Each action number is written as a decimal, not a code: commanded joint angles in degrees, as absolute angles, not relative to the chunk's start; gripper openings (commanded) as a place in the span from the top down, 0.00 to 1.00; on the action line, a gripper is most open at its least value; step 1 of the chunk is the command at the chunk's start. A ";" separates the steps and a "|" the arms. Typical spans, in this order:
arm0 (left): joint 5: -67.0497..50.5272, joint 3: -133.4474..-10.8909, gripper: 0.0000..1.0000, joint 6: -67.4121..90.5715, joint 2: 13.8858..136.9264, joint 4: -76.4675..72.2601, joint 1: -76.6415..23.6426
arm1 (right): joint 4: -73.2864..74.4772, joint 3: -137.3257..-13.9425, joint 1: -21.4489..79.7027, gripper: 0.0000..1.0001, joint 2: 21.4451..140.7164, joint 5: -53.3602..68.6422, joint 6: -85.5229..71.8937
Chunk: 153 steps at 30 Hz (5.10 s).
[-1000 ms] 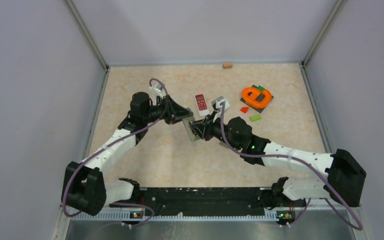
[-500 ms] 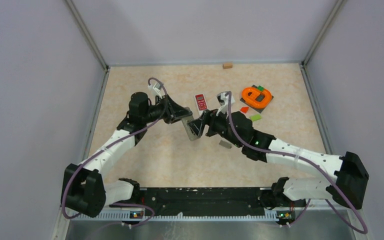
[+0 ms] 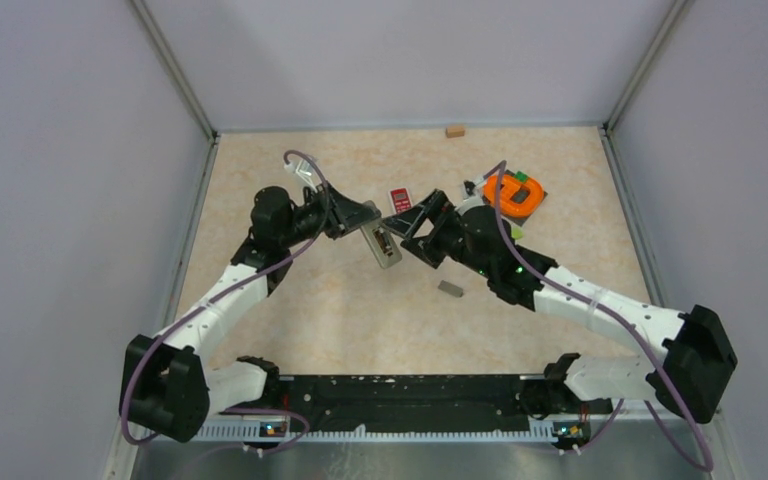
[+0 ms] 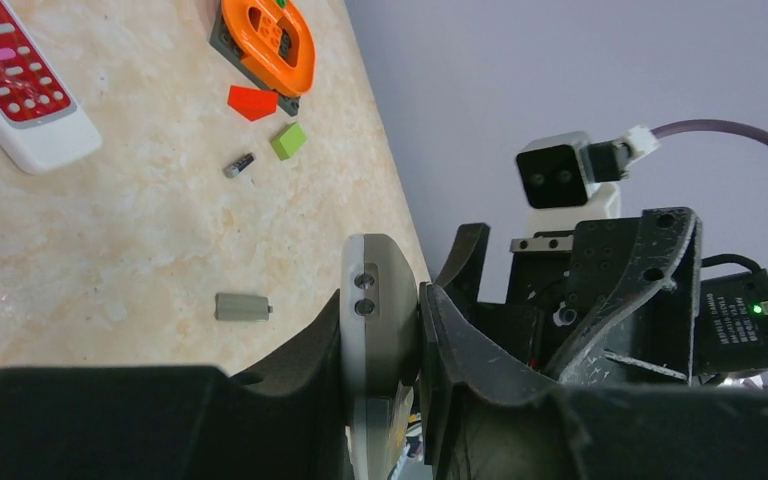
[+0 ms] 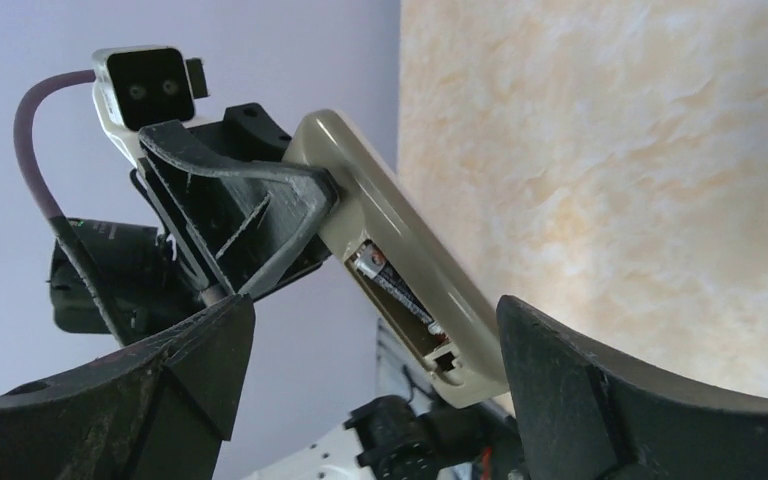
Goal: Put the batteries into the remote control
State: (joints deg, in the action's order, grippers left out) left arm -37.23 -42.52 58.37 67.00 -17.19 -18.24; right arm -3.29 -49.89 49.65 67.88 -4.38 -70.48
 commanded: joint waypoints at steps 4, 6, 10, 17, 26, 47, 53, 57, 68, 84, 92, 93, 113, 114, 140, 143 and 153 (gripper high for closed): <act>-33.11 -42.11 1.00 59.37 64.12 -24.08 -17.92 | -15.20 -47.73 49.66 0.07 71.74 4.76 -84.74; -32.74 -42.11 1.00 59.53 63.99 -24.22 -17.93 | -15.57 -47.68 49.67 0.06 72.30 5.17 -85.31; -32.48 -41.95 1.00 59.47 63.92 -24.48 -17.93 | -16.65 -46.73 49.71 0.06 72.87 5.72 -86.79; -31.06 -41.39 1.00 57.00 62.94 -24.34 -17.93 | -14.67 -43.84 49.57 0.07 71.49 1.90 -88.07; -29.42 -41.05 1.00 55.44 61.61 -22.85 -17.93 | -18.30 -42.12 49.57 0.05 71.11 -0.20 -87.61; -32.96 -39.32 1.00 60.40 62.93 -27.76 -17.93 | -34.82 -42.81 49.64 0.03 78.36 2.59 -92.26; -33.97 -38.51 1.00 59.18 62.32 -28.67 -17.93 | -35.06 -43.67 49.59 0.04 79.42 3.05 -92.59; -34.63 -38.08 1.00 59.06 62.31 -29.71 -17.91 | -36.15 -43.04 49.61 0.07 80.20 3.80 -94.20; -34.88 -37.39 1.00 59.94 62.23 -31.90 -17.92 | -41.12 -41.16 49.52 0.26 82.53 6.09 -97.35; -33.87 -41.62 1.00 65.31 62.01 -26.43 -17.92 | -48.25 -37.98 49.22 0.57 84.42 8.31 -98.23; -35.58 -43.71 1.00 68.15 62.19 -25.11 -17.83 | -47.78 -36.91 49.22 0.67 83.93 8.26 -96.37; -35.62 -43.87 1.00 68.59 62.22 -24.98 -17.84 | -47.46 -36.77 49.22 0.68 83.67 7.92 -95.96; -39.53 -41.59 1.00 53.41 59.72 -21.10 -15.81 | -48.80 -30.43 43.90 0.09 73.36 6.02 -78.92; -39.67 -41.21 1.00 51.91 58.99 -20.63 -15.63 | -47.86 -29.80 43.08 0.09 72.07 5.95 -77.58; -39.74 -41.05 1.00 45.72 54.75 -14.22 -14.85 | 27.03 -62.79 31.77 0.31 96.87 -32.70 -54.16; -41.98 -40.66 1.00 45.69 54.54 -15.30 -14.83 | 27.94 -65.02 30.90 0.31 100.30 -32.08 -55.33; -41.98 -40.16 1.00 45.64 54.83 -16.09 -14.85 | 28.85 -68.22 30.68 0.34 104.91 -34.66 -58.49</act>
State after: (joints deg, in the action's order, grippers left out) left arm -41.15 -40.25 45.30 54.89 -11.99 -15.09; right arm 26.30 -64.55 31.22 103.24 -30.87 -55.35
